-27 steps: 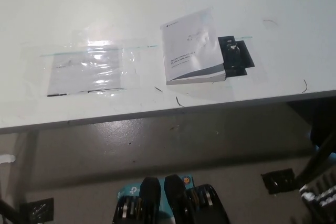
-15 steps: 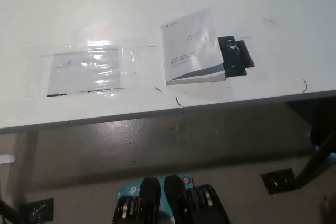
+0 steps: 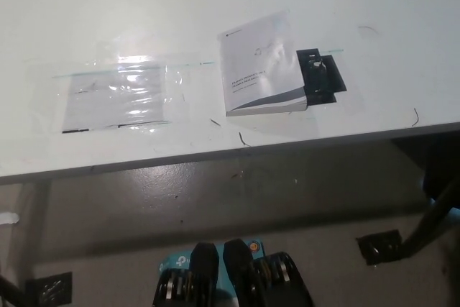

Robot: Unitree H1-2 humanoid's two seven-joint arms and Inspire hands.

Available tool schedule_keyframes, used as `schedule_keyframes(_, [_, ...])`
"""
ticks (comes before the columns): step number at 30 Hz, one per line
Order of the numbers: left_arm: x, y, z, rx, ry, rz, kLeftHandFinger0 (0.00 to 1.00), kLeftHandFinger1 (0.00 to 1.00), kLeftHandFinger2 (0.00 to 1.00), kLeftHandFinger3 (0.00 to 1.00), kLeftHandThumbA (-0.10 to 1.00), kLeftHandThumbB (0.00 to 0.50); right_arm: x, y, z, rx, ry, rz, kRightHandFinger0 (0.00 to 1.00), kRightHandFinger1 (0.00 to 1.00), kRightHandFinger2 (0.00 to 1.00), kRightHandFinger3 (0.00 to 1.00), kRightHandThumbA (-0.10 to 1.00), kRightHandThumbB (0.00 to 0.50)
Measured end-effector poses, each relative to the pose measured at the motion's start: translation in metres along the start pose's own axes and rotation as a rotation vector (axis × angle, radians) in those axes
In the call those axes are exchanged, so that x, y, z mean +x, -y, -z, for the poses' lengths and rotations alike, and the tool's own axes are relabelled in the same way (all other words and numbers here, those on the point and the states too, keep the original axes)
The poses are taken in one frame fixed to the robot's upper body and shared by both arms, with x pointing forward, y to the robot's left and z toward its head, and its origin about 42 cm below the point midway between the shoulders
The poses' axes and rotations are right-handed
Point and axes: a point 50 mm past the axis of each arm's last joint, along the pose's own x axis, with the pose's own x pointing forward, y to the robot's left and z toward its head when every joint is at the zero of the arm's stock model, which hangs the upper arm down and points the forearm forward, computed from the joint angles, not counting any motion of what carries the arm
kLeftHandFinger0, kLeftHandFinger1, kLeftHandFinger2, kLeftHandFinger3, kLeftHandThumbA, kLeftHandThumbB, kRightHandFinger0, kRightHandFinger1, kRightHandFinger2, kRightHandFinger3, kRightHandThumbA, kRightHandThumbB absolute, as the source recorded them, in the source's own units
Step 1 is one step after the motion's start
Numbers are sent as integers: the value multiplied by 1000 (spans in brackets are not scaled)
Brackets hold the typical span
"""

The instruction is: The robot uses its right hand to slide under the cover of the book kept in the middle of the desk and open it

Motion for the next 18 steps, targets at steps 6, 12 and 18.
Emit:
schedule_keyframes(6, [5,2,-5,-5,13,5,829,816,859,881,521,222,49,-41,24,46,-89,-67,1000,1000,1000,1000,1000,216])
schedule_keyframes(12, [6,4,-7,-7,16,9,863,846,893,910,524,194,80,-62,69,70,-236,-50,1000,1000,1000,1000,1000,197])
schedule_keyframes(18, [6,4,-6,-5,13,11,846,837,896,914,554,191,85,-68,108,57,-359,-29,1000,1000,1000,1000,1000,212])
